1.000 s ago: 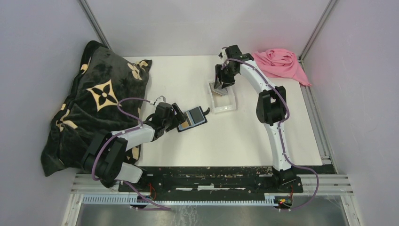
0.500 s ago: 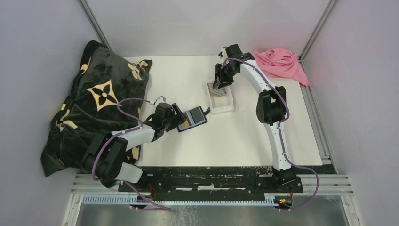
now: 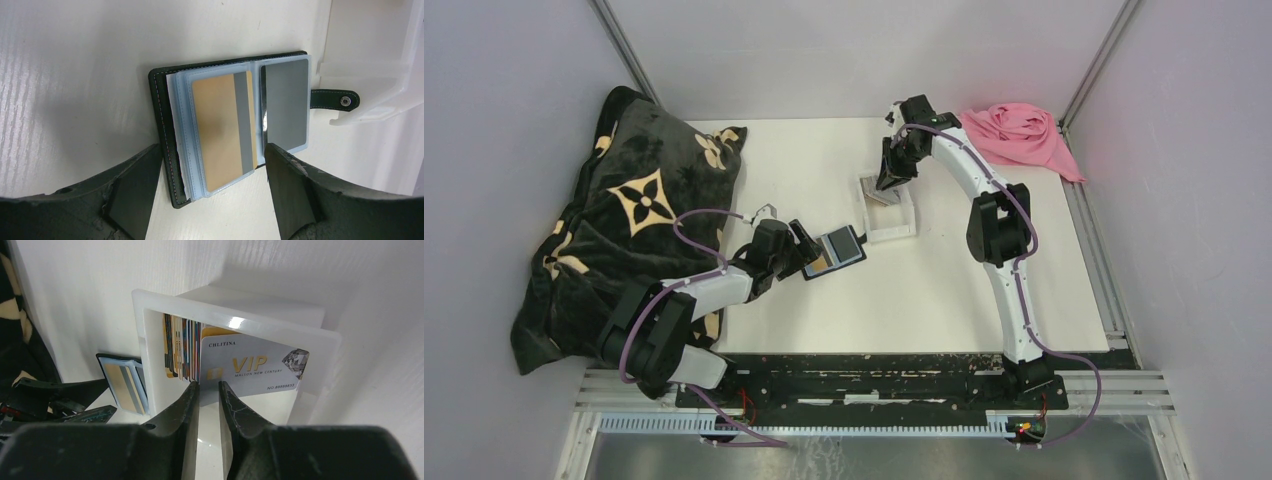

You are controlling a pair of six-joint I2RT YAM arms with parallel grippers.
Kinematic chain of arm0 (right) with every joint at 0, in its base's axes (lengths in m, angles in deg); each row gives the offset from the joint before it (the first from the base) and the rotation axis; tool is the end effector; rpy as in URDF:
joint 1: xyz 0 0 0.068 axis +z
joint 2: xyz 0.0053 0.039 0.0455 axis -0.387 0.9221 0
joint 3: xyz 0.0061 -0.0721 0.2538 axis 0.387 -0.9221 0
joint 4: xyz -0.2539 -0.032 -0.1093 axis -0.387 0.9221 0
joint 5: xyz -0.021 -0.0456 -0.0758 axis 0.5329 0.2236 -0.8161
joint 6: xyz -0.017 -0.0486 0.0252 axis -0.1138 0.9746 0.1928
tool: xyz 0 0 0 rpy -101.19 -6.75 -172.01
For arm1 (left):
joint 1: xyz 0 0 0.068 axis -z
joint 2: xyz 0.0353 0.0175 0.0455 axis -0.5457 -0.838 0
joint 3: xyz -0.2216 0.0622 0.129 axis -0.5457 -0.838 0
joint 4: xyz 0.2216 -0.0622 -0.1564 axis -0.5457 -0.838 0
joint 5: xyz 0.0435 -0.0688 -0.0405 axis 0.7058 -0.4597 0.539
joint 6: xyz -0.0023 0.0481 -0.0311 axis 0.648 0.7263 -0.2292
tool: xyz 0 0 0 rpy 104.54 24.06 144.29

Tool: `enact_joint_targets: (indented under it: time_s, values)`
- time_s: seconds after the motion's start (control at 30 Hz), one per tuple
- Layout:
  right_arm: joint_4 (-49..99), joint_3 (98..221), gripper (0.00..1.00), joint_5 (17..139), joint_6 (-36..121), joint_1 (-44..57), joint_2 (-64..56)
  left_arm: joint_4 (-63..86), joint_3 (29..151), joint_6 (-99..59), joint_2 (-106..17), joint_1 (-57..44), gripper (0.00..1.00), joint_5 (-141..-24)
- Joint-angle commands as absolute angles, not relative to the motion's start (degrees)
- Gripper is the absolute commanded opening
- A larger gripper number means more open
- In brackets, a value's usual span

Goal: Put the credit cards into the card holder
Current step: Pick up the credit card from the storage box.

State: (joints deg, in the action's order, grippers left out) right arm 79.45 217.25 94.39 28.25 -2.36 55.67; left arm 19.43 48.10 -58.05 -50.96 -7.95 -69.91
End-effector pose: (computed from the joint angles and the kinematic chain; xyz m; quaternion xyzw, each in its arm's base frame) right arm 0.4972 0.2024 0.2022 -0.0429 0.9508 0.2702 0.1456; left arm 0.2549 -0.1161 0.1234 -0.2047 0.8854 -0.2240 0.3521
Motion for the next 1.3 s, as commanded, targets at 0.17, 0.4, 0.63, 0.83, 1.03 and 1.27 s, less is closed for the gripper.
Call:
enact_joint_targets:
  time_s: [0.17, 0.4, 0.63, 0.83, 1.03, 1.27]
  values:
    - [81.16, 219.84, 0.20, 92.71, 29.69, -1.74, 51.88, 21.06, 47.02, -59.83, -51.17, -8.19, 0.82, -71.11]
    - [81.77, 219.45, 0.20, 92.25, 29.97, -1.70, 50.82, 21.55, 46.83, -59.75, -51.31, -8.12, 0.82, -71.39]
    - [81.91, 218.77, 0.23, 92.31, 30.06, -1.68, 50.55, 21.64, 47.01, -59.39, -51.62, -8.12, 0.82, -71.50]
    - [81.73, 218.35, 0.25, 92.40, 30.12, -1.88, 50.69, 21.65, 46.82, -59.30, -51.83, -8.16, 0.82, -71.56]
    - [81.64, 218.10, 0.29, 92.81, 29.98, -2.22, 50.72, 21.64, 47.01, -59.31, -52.02, -8.12, 0.82, -71.52]
    - [81.89, 218.10, 0.29, 93.10, 30.14, -2.56, 51.19, 21.56, 47.50, -59.13, -52.54, -8.14, 0.82, -71.75]
